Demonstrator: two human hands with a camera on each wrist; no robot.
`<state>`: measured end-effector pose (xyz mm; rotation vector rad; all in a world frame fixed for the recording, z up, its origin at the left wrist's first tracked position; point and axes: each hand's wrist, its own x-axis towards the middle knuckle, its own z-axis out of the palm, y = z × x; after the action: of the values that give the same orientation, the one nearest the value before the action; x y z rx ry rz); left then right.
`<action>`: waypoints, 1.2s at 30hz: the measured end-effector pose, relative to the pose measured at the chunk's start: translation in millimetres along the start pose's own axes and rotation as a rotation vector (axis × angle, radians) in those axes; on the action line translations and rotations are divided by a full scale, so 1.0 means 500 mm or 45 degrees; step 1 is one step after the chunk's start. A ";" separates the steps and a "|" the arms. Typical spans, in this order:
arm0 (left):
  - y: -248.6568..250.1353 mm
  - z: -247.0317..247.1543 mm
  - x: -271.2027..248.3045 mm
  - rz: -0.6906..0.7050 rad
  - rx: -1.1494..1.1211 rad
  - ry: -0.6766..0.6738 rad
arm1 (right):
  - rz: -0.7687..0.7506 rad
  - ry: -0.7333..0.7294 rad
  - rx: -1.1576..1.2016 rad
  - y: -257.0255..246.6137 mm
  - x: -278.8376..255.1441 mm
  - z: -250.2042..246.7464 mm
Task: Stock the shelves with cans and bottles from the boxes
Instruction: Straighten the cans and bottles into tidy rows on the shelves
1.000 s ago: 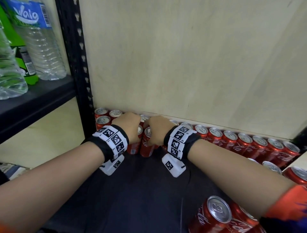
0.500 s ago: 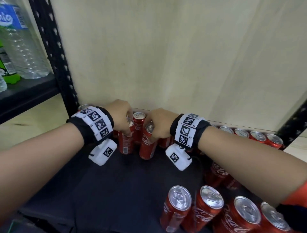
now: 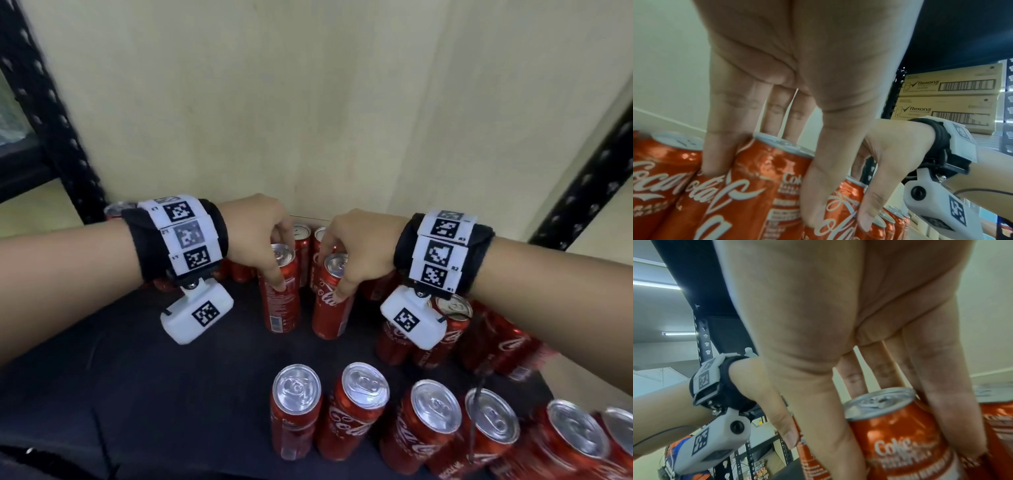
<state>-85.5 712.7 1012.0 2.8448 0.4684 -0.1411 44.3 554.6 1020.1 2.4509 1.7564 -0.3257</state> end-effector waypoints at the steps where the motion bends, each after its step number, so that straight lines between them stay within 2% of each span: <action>1: 0.010 0.005 0.005 0.014 -0.008 -0.006 | -0.003 -0.015 -0.009 0.006 -0.004 0.004; 10: 0.067 0.068 0.036 0.091 0.021 -0.043 | -0.033 -0.094 -0.056 0.020 -0.018 0.041; 19: 0.070 0.102 0.044 0.127 0.039 -0.082 | 0.006 -0.086 -0.053 0.004 -0.011 0.065; 36: 0.064 0.111 0.051 0.041 -0.005 -0.116 | 0.062 -0.115 -0.030 0.000 -0.001 0.078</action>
<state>-54.0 676.2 962.4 2.8262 0.4027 -0.2627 40.1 546.0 982.1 2.4179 1.6532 -0.4017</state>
